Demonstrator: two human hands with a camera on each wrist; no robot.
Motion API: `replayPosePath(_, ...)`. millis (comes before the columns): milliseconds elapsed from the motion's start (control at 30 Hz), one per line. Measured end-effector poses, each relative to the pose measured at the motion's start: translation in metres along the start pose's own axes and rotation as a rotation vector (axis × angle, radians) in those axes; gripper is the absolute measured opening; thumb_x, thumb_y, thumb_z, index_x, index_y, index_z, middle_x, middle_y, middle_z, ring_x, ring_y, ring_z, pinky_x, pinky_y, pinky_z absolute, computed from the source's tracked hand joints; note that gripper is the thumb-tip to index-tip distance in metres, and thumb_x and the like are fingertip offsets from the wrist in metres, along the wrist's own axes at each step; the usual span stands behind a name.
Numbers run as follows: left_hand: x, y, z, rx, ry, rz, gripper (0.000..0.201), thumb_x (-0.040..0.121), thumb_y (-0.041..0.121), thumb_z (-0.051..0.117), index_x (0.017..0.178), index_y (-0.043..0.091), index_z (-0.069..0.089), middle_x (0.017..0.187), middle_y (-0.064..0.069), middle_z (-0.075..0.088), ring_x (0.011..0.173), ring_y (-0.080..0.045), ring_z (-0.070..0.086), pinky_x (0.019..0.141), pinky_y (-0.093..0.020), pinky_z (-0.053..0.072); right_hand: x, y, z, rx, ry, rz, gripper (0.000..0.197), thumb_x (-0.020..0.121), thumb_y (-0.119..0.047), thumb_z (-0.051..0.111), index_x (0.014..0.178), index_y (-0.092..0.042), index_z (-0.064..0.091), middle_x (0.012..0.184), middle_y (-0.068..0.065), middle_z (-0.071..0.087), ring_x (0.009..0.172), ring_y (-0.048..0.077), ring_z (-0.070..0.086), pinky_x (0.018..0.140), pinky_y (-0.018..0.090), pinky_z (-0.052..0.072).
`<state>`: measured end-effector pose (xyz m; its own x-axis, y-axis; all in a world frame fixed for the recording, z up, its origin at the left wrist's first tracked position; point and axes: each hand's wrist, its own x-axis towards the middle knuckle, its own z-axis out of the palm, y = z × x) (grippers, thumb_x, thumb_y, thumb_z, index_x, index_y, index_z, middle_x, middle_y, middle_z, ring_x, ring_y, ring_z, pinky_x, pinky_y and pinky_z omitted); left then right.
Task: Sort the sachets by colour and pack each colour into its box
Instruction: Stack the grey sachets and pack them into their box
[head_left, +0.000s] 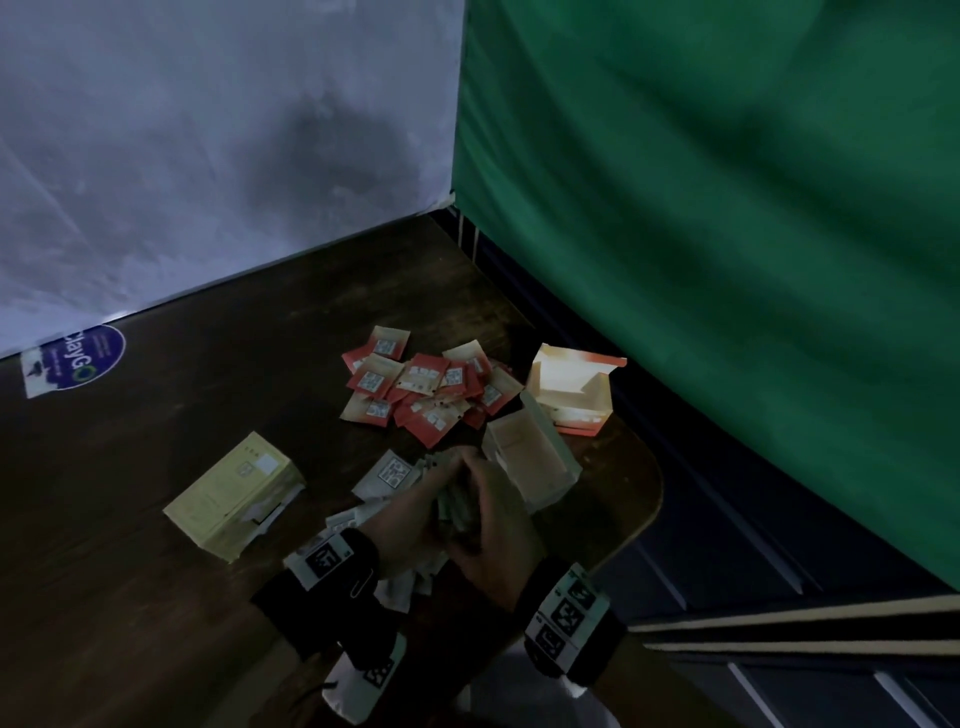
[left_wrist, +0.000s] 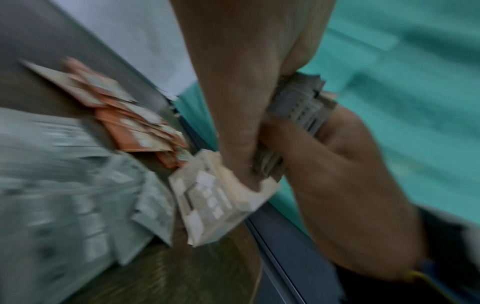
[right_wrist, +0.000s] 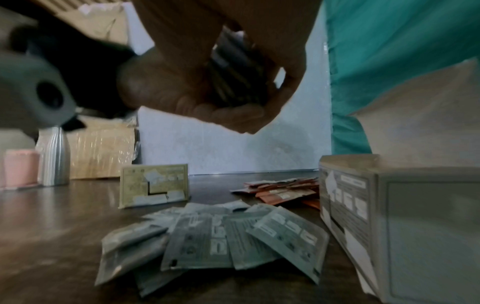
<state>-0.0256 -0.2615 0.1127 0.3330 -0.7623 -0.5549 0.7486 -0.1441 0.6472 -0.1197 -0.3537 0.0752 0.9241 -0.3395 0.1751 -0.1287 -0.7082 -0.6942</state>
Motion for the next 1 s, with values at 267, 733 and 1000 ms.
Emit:
replayPosePath(267,0.034,0.015,0.02,0.641,-0.01,0.204,0.037,0.102,0.037,0.027,0.101,0.019,0.059,0.099,-0.003,0.061,0.089,-0.004,0.062,0.089,-0.03,0.051,0.008,0.011,-0.022,0.135,0.064,0.322,0.045,0.095,-0.009,0.052,0.137,-0.004,0.037,0.133,0.011,0.051,0.123,0.025,0.05,0.094,0.018,0.042)
replayPosePath(733,0.121,0.013,0.015,1.568,0.108,0.156,0.031,0.098,0.02,0.038,0.12,0.005,0.055,0.108,-0.011,0.061,0.1,-0.03,0.059,0.069,-0.025,0.041,0.027,0.058,-0.047,-0.099,-0.117,0.469,0.046,0.095,-0.023,0.048,0.139,-0.017,0.034,0.123,0.009,0.059,0.109,0.028,0.059,0.091,0.04,0.049)
replayPosePath(1000,0.107,-0.051,0.011,1.435,0.086,0.118,0.046,0.095,0.019,0.041,0.139,0.013,0.03,0.133,-0.014,0.044,0.121,-0.033,0.041,0.099,-0.044,0.039,0.059,0.045,-0.037,-0.369,-0.352,0.734,0.059,0.1,-0.023,0.036,0.145,0.005,0.008,0.141,0.018,0.041,0.126,0.029,0.047,0.1,0.038,0.037)
